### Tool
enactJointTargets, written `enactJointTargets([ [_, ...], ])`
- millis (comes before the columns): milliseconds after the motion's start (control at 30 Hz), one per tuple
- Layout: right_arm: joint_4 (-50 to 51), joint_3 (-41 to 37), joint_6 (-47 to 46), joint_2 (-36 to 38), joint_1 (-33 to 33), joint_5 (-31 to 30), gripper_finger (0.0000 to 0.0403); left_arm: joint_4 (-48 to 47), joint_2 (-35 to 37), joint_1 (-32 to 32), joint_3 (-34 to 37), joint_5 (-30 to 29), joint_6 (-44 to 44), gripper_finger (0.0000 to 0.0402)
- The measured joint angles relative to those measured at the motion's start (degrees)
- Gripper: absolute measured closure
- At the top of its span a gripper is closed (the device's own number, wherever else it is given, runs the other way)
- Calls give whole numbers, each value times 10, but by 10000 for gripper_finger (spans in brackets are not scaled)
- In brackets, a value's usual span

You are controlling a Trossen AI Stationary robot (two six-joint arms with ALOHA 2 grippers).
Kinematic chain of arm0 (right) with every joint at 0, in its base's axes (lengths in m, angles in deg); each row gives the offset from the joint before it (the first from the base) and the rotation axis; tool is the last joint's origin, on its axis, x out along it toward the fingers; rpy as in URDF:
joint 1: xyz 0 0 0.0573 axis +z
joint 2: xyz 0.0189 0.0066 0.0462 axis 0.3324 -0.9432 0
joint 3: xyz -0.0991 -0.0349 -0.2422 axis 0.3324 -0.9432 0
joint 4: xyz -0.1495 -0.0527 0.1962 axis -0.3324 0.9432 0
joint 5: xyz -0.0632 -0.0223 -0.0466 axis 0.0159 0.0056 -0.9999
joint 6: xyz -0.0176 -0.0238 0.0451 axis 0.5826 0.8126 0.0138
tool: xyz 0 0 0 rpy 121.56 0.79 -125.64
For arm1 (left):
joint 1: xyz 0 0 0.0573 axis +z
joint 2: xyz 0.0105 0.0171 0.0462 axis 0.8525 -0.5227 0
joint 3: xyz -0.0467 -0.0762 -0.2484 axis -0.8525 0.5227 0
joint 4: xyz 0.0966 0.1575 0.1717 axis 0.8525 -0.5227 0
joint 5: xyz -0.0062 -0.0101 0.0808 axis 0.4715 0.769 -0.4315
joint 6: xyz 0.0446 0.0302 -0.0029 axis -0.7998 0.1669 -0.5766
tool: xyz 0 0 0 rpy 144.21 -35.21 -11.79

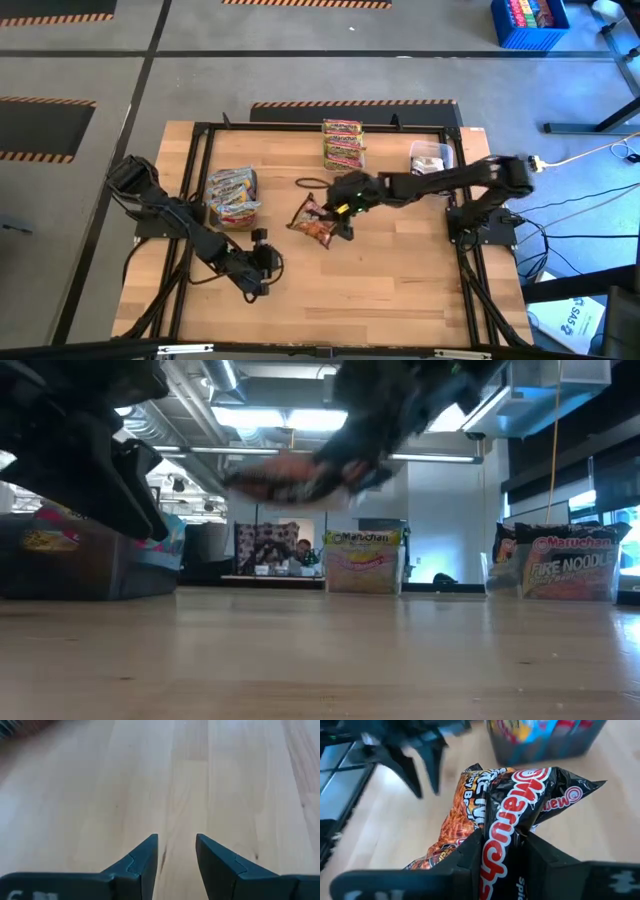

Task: Sort Maruchan noodles
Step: Put the black noodle pack into the bottom transparent bin

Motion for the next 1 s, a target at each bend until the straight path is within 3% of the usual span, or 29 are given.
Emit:
enactJointTargets([
  [233, 148, 0, 45, 143, -35, -27, 313, 3, 0, 27, 0, 26, 1, 274],
  [433, 290, 0, 92, 253, -95, -92, 313, 3, 0, 43, 0, 26, 0, 274],
  [633, 398, 0, 165, 345, -156, -257, 313, 8, 0, 55, 0, 24, 0, 274],
  [767, 442, 0, 256, 369, -203, -329, 313, 9, 0, 66, 0, 24, 0, 274],
  [1000, 524, 0, 358, 338, -318, -351, 314, 9, 0, 82, 0, 24, 0, 274],
])
